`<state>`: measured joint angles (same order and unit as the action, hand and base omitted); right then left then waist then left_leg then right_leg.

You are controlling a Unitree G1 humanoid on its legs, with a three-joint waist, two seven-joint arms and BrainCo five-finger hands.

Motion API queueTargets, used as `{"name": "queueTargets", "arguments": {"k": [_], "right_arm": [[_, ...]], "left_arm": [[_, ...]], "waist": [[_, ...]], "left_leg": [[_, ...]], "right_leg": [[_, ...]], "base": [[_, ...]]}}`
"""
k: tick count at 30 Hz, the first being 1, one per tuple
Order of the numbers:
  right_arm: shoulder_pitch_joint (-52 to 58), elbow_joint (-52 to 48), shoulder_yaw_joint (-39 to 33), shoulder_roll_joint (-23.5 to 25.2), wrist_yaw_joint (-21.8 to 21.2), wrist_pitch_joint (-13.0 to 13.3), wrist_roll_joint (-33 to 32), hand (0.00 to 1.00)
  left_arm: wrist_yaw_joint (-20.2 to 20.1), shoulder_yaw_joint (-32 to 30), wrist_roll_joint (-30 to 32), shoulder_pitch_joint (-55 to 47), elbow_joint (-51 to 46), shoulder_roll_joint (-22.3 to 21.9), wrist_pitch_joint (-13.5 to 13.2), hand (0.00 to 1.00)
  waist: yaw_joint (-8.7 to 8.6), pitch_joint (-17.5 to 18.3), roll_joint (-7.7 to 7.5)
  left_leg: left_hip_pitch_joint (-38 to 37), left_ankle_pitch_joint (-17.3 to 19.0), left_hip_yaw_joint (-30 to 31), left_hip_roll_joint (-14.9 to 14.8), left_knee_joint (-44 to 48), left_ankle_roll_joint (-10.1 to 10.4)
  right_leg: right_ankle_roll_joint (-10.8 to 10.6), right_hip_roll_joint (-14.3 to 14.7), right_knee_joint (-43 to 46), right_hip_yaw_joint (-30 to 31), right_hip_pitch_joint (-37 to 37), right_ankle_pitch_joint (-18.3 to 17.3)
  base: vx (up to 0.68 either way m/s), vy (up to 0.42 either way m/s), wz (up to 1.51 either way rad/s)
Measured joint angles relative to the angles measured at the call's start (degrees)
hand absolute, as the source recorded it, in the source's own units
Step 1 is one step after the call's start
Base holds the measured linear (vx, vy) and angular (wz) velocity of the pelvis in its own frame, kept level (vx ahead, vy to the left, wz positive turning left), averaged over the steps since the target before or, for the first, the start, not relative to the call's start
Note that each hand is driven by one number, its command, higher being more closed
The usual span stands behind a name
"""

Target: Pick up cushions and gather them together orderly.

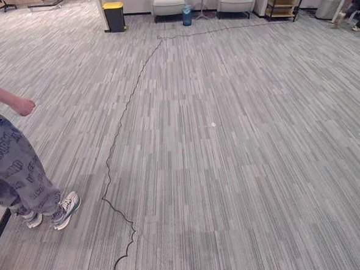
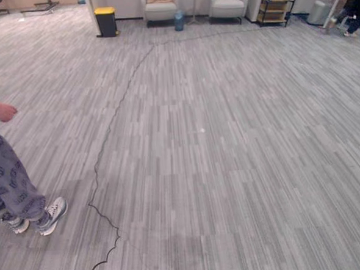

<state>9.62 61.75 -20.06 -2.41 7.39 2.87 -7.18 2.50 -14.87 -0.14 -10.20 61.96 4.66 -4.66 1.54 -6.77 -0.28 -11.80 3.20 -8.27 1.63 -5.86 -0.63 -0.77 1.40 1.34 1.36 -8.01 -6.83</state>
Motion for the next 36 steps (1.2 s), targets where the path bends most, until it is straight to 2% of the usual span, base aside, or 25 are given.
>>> {"name": "queueTargets", "arguments": {"k": [3,5,7,8,9,10,13,16,17,18,19,21,22,23,24,25,26,27,28,30,31,32,33,34,36], "right_arm": [[-0.74,-0.17,0.52,0.22,0.08,0.00,-0.12,0.00],[-1.09,-0.40,0.76,0.54,0.17,0.04,-0.35,0.00],[-0.69,-2.26,0.78,0.63,0.19,0.12,-1.88,0.00],[-0.69,-2.24,0.83,0.68,0.22,0.08,-1.96,0.00],[-0.60,-2.22,1.14,0.45,0.29,0.06,-1.94,0.00],[-0.57,-2.11,1.22,0.30,0.37,0.01,-1.96,0.00],[-1.63,-2.33,2.35,-0.02,0.54,0.03,-1.98,0.00],[-3.48,-2.63,2.35,-0.02,0.53,0.11,-1.98,0.00],[-3.69,-3.21,2.53,-0.08,0.55,0.12,-1.98,0.00],[-4.03,-3.50,3.94,0.22,0.58,0.11,-1.95,0.00],[-3.83,-3.29,4.91,1.07,0.43,0.07,-1.92,0.00],[-3.93,-3.74,4.79,2.86,-0.22,0.04,-1.65,0.00],[-3.96,-4.02,4.67,3.00,-0.25,0.07,-1.58,0.00],[-3.92,-4.28,4.57,3.17,-0.31,0.07,-1.54,0.00],[-3.69,-5.02,4.48,3.40,-0.67,0.53,-1.41,0.00],[-3.69,-5.46,4.44,3.16,-0.73,0.76,-1.40,0.00],[-3.72,-6.17,4.31,2.88,-0.85,1.12,-1.40,0.00],[-3.52,-6.95,3.79,2.85,-0.87,1.32,-1.41,0.00],[-3.39,-7.04,3.51,2.91,-0.85,1.51,-1.41,0.00],[-3.42,-8.73,2.17,4.15,-0.84,2.53,-1.81,0.00],[-3.41,-9.17,0.97,4.07,-1.04,2.93,-1.83,0.00],[-3.44,-9.16,0.26,4.09,-1.09,2.93,-1.84,0.00],[-3.68,-9.01,-0.53,4.04,-1.07,2.98,-1.85,0.00],[-3.66,-8.79,-1.38,3.91,-1.11,2.82,-1.82,0.00],[-3.28,-8.06,-1.45,2.97,-1.11,2.45,-1.88,0.00]], "left_arm": [[0.00,-1.85,0.00,0.48,-0.68,-0.14,0.03,0.00],[0.04,-3.32,-0.06,1.43,-1.46,-0.20,0.08,0.00],[-0.01,-4.52,-0.08,1.72,-2.86,-1.02,0.09,0.00],[-0.02,-4.67,-0.08,1.75,-3.00,-0.97,0.07,0.00],[-0.03,-6.12,-0.24,2.25,-3.51,-1.53,0.12,0.00],[0.04,-6.47,-0.49,2.10,-4.00,-1.84,0.20,0.00],[0.05,-6.50,-1.24,1.99,-4.48,-2.08,0.18,0.00],[0.04,-6.44,-1.71,1.83,-5.02,-2.31,0.04,0.00],[0.10,-6.47,-1.74,1.66,-5.28,-2.70,-0.06,0.00],[0.04,-6.52,-2.22,1.13,-5.22,-2.36,-0.11,0.00],[0.07,-6.50,-2.27,0.77,-5.19,-2.03,-0.23,0.00],[0.04,-7.26,-2.37,0.83,-5.37,-1.88,-1.19,0.00],[0.07,-7.68,-2.29,1.27,-5.37,-1.80,-1.14,0.00],[0.07,-7.59,-2.29,1.62,-4.88,-1.66,-1.06,0.00],[0.09,-6.00,-2.27,2.73,-4.19,-0.93,-1.03,0.00],[0.12,-4.92,-2.20,3.25,-3.90,-0.51,-0.94,0.00],[0.15,-4.31,-2.21,3.85,-3.89,-0.52,-0.84,0.00],[0.14,-4.20,-2.28,4.60,-3.91,-0.68,-0.79,0.00],[0.14,-4.10,-2.29,4.95,-3.94,-0.72,-0.80,0.00],[0.03,-3.01,-2.36,5.74,-3.88,-1.14,-0.94,0.00],[-0.05,-1.96,-2.34,6.91,-3.55,-2.27,-0.85,0.00],[-0.15,-1.74,-2.34,7.52,-3.10,-2.74,-0.87,0.00],[-0.32,-1.65,-2.21,8.99,-2.75,-3.35,-0.92,0.00],[-0.42,-1.77,-2.20,9.18,-2.65,-4.38,-0.98,0.00],[-0.47,-1.73,-2.16,8.97,-2.59,-5.68,-1.04,0.00]], "waist": [[0.01,-0.94,-0.70],[0.05,-2.36,-1.33],[0.26,-3.44,-0.84],[0.26,-3.48,-0.97],[0.35,-3.77,-1.32],[0.77,-3.81,-1.11],[1.59,-3.92,-1.15],[2.09,-4.04,-1.13],[2.18,-3.99,-0.71],[2.81,-3.15,-0.94],[3.09,-1.98,-1.56],[3.60,-0.61,-3.52],[4.26,-0.44,-4.00],[4.25,-0.48,-3.98],[4.09,-0.88,-4.27],[3.89,-1.37,-3.94],[3.69,-2.07,-3.14],[2.87,-2.28,-2.88],[2.33,-2.29,-2.82],[0.67,-2.50,-2.91],[0.46,-2.53,-2.85],[0.34,-2.50,-2.79],[-0.32,-2.50,-2.65],[-1.36,-2.22,-1.71],[-2.38,-2.07,-1.01]], "left_leg": [[2.88,1.17,-0.25,-0.22,2.89,0.69],[7.41,5.65,-0.02,-0.87,12.32,0.80],[14.01,11.88,-0.50,-3.70,28.81,0.64],[15.61,12.00,-0.66,-4.03,32.35,0.43],[22.64,12.24,-0.61,-6.06,46.16,-1.21],[25.76,12.69,-0.49,-7.99,52.07,-1.51],[30.33,14.10,-0.60,-11.52,52.60,1.50],[31.89,12.72,-3.07,-11.46,43.17,2.41],[32.16,10.34,-3.10,-11.00,37.15,3.28],[32.26,8.12,-4.84,-9.54,38.21,2.43],[32.98,10.47,-6.33,-8.54,38.96,1.55],[32.02,13.88,-8.42,-5.37,40.50,-1.21],[29.51,16.23,-9.62,-3.01,40.39,-3.03],[28.00,16.93,-9.72,-2.03,39.93,-3.53],[23.39,18.26,-9.71,-0.10,38.21,-4.31],[20.16,19.50,-9.42,0.31,37.33,-4.36],[16.14,20.58,-8.95,0.56,35.26,-4.09],[11.70,20.93,-8.12,0.63,31.70,-3.55],[9.82,21.09,-7.51,0.62,30.01,-3.26],[3.69,21.84,-6.16,0.51,24.74,-1.31],[0.04,22.54,-4.98,0.41,22.29,-0.64],[-0.97,22.77,-4.55,0.23,21.63,-0.56],[-3.44,23.41,-3.24,-0.42,19.52,-0.50],[-6.53,23.83,-1.61,-1.41,16.74,0.54],[-8.66,24.38,1.12,-2.28,19.70,2.04]], "right_leg": [[0.54,-0.02,3.96,0.07,2.71,-1.69],[0.98,-0.18,7.56,-0.52,4.44,-3.49],[1.94,0.81,10.94,-1.91,5.20,-6.42],[2.41,0.84,11.26,-2.15,5.26,-7.01],[3.53,1.08,12.33,-2.67,5.01,-8.36],[3.80,1.28,13.01,-2.64,4.77,-9.12],[3.06,0.24,13.61,-1.05,3.35,-10.95],[0.21,-3.89,13.21,0.98,1.64,-13.33],[-1.92,-5.57,12.85,2.30,0.64,-14.95],[-3.29,-8.05,12.12,3.69,-0.45,-16.63],[-2.82,-9.18,12.53,5.00,-0.19,-16.47],[-4.99,-11.01,16.93,7.28,-0.09,-14.98],[-6.48,-12.73,25.04,7.64,1.68,-14.17],[-8.17,-12.77,31.59,8.80,3.79,-12.71],[-11.38,-11.67,47.78,10.92,8.57,-7.75],[-11.79,-10.25,57.71,10.57,12.03,-5.49],[-10.54,-8.70,66.29,8.35,16.99,-5.50],[-8.01,-7.37,69.84,4.49,22.19,-6.92],[-6.87,-7.00,69.78,2.20,24.36,-7.61],[-4.79,-6.04,62.59,-5.21,30.70,-8.81],[-3.77,-5.11,53.71,-9.12,34.02,-8.60],[-3.32,-4.76,49.90,-10.37,34.72,-7.94],[-2.20,-4.09,38.68,-13.26,35.28,-5.66],[1.56,-3.90,32.57,-16.82,35.66,-3.40],[8.88,-2.60,31.85,-17.16,35.43,1.36]], "base": [[-0.01,-0.026,0.00],[-0.05,-0.087,0.12],[-0.08,-0.075,0.28],[-0.04,-0.032,0.38],[0.01,0.006,0.22],[0.08,0.042,0.14],[0.21,0.142,-0.14],[0.38,0.334,-0.35],[0.56,0.581,-0.40],[0.53,0.516,-0.41],[0.73,0.575,-0.32],[0.68,0.409,-0.16],[0.53,0.300,-0.08],[0.69,0.360,0.01],[0.54,0.238,0.09],[0.59,0.239,0.02],[0.47,0.150,0.03],[0.38,0.103,0.06],[0.36,0.083,0.21],[0.37,0.064,0.26],[0.41,0.046,0.24],[0.57,0.032,0.50],[0.65,-0.018,0.85],[0.88,-0.055,1.08],[0.83,-0.089,0.65]]}}
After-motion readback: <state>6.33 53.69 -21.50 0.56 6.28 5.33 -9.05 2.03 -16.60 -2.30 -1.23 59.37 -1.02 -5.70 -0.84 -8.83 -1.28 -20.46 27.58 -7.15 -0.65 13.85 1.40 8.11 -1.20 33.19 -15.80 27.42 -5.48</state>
